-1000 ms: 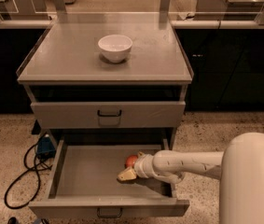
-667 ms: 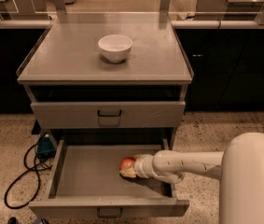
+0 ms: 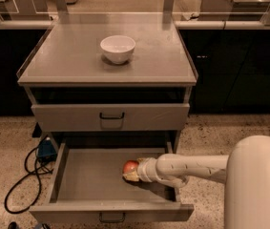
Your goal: Pick apple from middle drawer and place on counter
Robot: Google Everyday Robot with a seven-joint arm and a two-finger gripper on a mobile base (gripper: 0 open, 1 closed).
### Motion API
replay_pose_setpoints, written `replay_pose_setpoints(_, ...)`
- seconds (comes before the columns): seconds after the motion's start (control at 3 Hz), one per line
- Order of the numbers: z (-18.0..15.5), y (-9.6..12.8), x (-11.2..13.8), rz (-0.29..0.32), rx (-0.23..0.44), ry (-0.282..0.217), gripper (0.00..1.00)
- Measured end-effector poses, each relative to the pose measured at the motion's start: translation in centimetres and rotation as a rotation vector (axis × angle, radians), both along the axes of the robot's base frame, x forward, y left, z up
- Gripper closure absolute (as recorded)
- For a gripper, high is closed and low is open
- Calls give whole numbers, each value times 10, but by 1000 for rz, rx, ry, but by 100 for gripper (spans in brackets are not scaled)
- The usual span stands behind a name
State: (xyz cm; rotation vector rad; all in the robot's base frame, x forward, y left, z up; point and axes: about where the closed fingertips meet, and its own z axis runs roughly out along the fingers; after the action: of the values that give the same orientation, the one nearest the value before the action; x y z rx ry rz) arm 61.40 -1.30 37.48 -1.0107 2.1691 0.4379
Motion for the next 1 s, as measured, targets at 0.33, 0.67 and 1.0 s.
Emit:
replay_pose_setpoints(0.33,0,1,-9,11,-18,33,100)
replay_pose_setpoints(0.67,38,-17,-30,-43,-37,32,100)
replay_pose_setpoints(1.0,98,-36,-60,-56,-76,-16,100)
